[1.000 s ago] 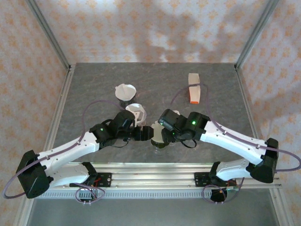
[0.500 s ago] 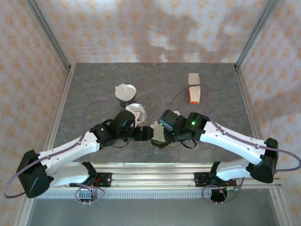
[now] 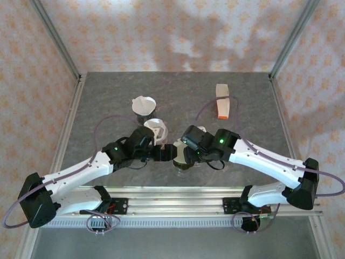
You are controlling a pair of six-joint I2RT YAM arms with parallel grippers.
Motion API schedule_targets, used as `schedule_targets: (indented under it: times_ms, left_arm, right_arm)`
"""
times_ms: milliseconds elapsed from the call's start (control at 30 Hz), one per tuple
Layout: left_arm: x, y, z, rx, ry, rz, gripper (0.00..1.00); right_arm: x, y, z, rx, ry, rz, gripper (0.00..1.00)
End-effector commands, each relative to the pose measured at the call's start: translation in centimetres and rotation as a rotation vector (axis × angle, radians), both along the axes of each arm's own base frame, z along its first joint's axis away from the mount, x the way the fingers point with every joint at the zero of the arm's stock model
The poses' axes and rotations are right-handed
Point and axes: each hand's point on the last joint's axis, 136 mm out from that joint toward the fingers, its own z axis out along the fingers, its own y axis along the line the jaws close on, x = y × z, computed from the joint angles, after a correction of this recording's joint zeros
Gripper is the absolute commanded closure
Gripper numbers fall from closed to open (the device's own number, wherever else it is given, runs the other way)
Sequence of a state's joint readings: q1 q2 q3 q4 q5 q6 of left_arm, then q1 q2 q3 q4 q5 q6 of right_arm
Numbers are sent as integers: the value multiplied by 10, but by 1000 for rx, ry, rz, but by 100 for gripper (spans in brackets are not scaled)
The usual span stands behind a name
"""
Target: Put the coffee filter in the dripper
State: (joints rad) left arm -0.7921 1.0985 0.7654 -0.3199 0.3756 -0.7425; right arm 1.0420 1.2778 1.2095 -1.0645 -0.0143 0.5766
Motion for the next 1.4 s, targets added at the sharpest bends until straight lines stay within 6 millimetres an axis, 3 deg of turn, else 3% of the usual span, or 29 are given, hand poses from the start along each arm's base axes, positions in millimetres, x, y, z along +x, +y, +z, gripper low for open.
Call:
schedule_targets:
  times_ms: [0,267,400,433,500,700,867,1067,1367]
  left_arm:
    - [6,0,18,-19,-57,17,9]
    - [7,2,26,-28,-79,27,6]
    - [9,5,34,-27,-104,33,0]
    - [9,7,39,-23,-119,39,0]
    - [11,11,52,-27,-161,50,0]
    - [16,36,93,-21,-300,127,0]
    - [32,95,104,108,-365,294,0]
    - [61,172,118,45,-344,568,0]
    - [87,246,111,247,-452,882,0]
  right_arm:
    - [6,-3,14,21,-58,-26,38]
    - [12,-9,27,34,-113,-49,30]
    - [14,-11,35,56,-147,-53,20]
    - [16,-11,38,61,-162,-58,18]
    - [20,-16,48,74,-204,-73,3]
    - [34,-34,75,84,-357,-123,3]
    - [49,-56,92,28,-508,-173,1]
    - [60,-79,99,-65,-625,-237,1]
    - [70,-109,99,-125,-730,-395,1]
